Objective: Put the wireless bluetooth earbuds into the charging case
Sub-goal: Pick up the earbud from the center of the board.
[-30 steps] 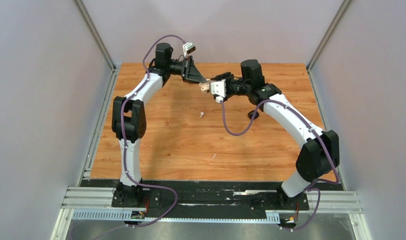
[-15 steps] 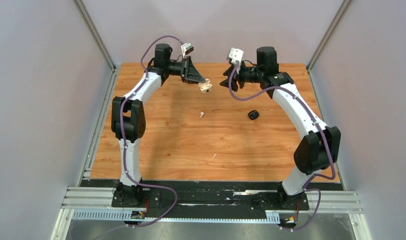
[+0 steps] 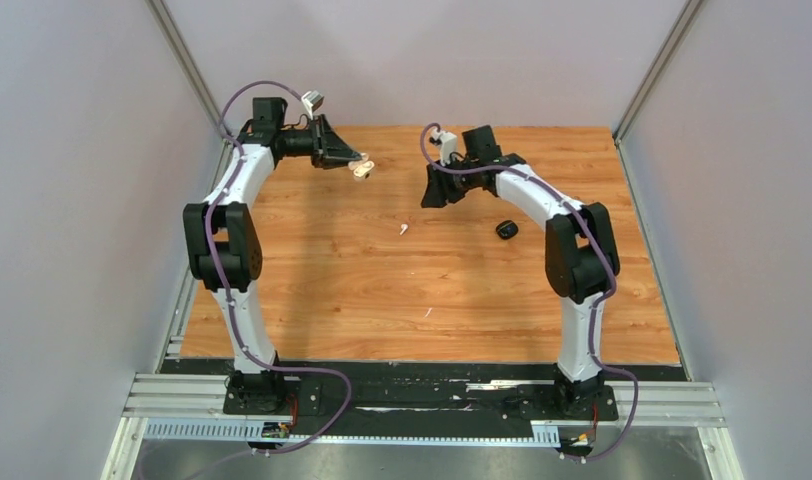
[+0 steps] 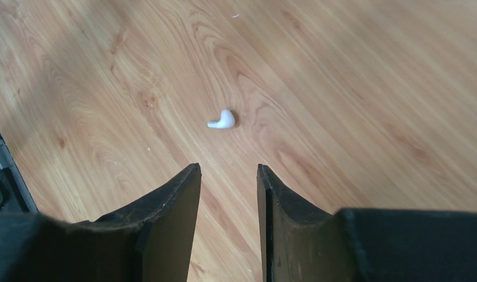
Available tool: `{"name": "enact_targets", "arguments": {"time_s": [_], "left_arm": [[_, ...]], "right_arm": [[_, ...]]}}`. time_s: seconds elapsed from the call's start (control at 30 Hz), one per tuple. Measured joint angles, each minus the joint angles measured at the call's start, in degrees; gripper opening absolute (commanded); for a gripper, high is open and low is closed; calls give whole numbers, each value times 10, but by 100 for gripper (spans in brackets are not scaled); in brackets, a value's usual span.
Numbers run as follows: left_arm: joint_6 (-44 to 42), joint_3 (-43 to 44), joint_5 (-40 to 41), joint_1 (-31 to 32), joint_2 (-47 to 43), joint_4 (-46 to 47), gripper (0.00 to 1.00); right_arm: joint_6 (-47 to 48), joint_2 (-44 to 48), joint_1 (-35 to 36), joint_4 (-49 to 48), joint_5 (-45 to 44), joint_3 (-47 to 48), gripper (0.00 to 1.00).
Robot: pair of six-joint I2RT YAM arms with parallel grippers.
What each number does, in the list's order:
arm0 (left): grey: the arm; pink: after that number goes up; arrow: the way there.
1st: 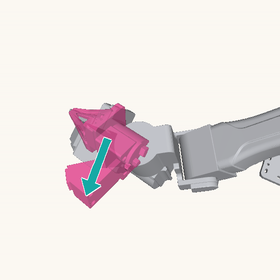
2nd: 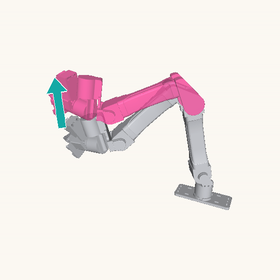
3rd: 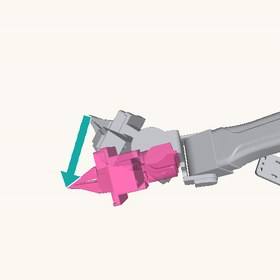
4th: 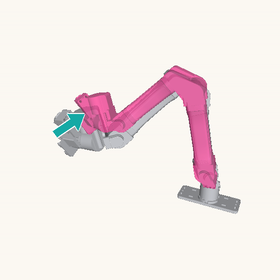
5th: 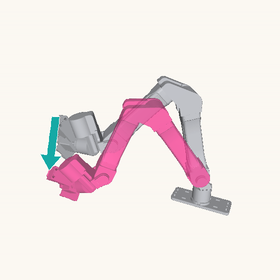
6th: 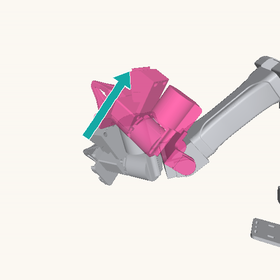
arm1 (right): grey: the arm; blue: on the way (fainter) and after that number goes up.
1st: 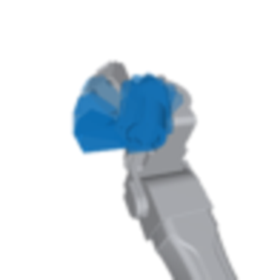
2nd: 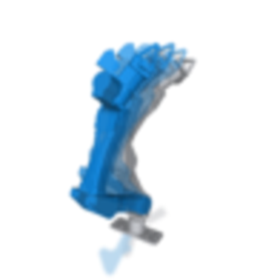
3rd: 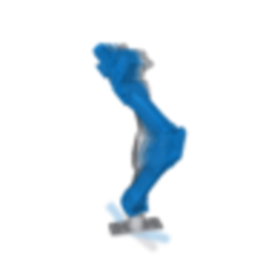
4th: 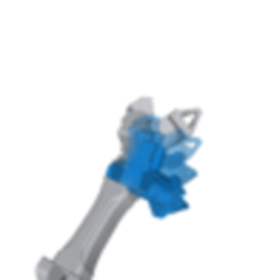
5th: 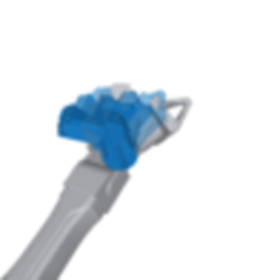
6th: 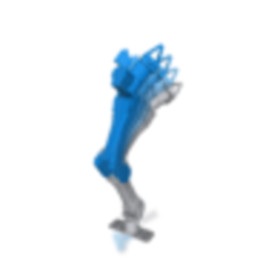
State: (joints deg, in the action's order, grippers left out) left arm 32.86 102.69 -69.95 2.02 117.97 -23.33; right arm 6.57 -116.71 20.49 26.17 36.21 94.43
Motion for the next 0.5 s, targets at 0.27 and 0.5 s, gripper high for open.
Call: {"name": "enact_targets", "arguments": {"time_s": [0.27, 0.5], "left_arm": [[-31, -44, 13, -9, -59, -38, 0], [-36, -55, 13, -5, -73, -48, 0]], "right_arm": [[-78, -89, 64, 5, -79, 56, 33], [-102, -154, 76, 11, -123, 98, 36]]}}
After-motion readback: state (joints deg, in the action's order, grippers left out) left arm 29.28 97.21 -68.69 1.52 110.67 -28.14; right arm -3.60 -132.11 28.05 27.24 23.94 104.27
